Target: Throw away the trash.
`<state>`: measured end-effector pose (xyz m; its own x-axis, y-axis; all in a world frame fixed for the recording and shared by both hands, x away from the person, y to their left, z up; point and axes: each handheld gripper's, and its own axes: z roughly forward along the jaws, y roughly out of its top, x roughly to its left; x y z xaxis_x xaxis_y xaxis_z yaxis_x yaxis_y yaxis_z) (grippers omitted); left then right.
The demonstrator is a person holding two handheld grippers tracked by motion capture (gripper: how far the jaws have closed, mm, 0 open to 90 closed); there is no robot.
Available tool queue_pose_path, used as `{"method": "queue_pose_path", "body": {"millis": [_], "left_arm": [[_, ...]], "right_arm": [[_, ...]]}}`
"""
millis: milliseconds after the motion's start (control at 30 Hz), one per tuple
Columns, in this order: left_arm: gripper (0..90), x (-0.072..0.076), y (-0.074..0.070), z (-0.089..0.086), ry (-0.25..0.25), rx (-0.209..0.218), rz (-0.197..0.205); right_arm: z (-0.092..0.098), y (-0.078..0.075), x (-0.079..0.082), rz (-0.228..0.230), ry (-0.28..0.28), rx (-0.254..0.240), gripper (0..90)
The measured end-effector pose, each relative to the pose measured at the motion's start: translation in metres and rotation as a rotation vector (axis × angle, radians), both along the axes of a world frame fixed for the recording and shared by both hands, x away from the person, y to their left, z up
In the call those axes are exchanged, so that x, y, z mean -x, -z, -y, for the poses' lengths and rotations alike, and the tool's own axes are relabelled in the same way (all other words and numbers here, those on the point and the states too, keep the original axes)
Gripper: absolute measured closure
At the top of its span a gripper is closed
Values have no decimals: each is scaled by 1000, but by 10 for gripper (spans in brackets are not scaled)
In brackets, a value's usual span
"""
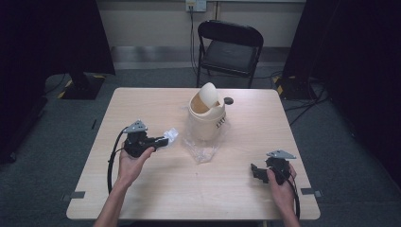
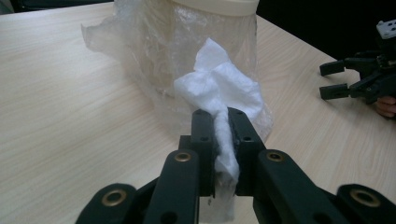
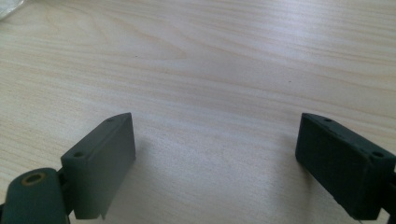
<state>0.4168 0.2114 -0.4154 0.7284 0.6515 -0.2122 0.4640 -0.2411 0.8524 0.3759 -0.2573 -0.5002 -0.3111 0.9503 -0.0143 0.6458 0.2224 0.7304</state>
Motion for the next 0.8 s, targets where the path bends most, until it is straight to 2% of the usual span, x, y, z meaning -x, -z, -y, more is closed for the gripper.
{"method": "queue_pose_path", "body": {"millis": [467,700,800], "left_arm": [[831,-17,-14,13,23,-1,17],[831,-30,-25,23,39,13,22],[831,-35,-32,28,44,2,36]], "right_arm": [[0,0,0,0,0,1,111],[0,0,0,1,-1,1,111],[0,0,0,1,-1,1,112]]}}
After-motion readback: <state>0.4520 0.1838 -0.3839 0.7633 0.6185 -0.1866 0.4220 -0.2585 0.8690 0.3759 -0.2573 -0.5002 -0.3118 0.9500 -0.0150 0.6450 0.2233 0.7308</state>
